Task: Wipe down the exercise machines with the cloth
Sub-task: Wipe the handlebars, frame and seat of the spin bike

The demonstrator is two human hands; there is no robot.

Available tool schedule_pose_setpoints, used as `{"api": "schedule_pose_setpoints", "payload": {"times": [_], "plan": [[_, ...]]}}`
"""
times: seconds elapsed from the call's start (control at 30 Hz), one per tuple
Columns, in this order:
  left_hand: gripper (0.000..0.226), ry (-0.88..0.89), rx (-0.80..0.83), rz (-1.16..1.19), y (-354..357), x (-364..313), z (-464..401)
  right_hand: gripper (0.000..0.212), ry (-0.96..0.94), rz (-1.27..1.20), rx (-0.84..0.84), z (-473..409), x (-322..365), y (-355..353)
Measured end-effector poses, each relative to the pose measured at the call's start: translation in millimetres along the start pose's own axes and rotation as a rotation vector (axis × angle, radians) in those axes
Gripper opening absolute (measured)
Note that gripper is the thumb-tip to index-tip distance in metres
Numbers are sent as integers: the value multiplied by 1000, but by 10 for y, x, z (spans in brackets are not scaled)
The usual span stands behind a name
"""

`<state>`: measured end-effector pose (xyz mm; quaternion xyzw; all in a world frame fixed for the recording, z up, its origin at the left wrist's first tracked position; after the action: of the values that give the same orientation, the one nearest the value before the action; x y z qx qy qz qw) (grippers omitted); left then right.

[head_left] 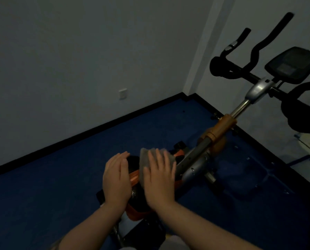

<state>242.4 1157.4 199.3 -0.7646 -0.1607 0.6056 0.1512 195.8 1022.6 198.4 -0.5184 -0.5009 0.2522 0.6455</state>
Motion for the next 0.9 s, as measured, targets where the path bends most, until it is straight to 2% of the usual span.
{"api": "schedule_pose_setpoints", "payload": {"times": [0.1,0.2,0.3,0.37,0.4,0.43,0.5,0.57,0.6,0.67,0.77,0.8,0.9], "plan": [[46,-15,-8,-3,-2,1,-3,54,-297,-57,123,312,159,36],[43,-14,9,-21,-3,-25,-7,52,-450,-51,146,-91,-158,-54],[30,-32,1,-35,-15,-4,3,46,-296,-106,18,-438,-497,-152],[29,-38,-8,-41,-14,13,9,46,-138,-132,-78,-330,-386,-122],[30,-43,-10,-41,-10,14,15,47,-123,-129,-99,-213,-244,-92],[30,-47,-11,-37,-10,9,19,48,-191,-114,-92,-108,-94,-65],[29,-51,-15,-35,-18,-11,28,49,-478,-51,2,-48,82,-61],[29,-54,-29,-75,-40,-47,48,49,-622,16,57,-313,-88,-110],[31,-58,-45,-125,-53,-65,67,45,-587,32,47,-504,-268,-147],[34,-64,-94,-259,-84,-109,117,38,-352,61,-6,-834,-697,-225],[42,-104,-111,-370,-45,-157,204,45,-78,30,8,-920,-915,-200],[46,-131,-100,-379,-10,-149,251,48,-77,42,7,-883,-821,-202],[57,-179,-97,-376,70,-139,454,48,-394,183,37,-673,-264,-100]]}}
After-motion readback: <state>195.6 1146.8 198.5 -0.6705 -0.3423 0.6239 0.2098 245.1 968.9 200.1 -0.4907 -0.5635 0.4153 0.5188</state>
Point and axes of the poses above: each hand's wrist, its own z-axis away from the middle knuckle, its own y-axis out of the palm, x = y × z, the point moved 8 cm from there along -z, towards the middle knuckle, and after that the axes turned 6 degrees about y, right-handed, at the moved point
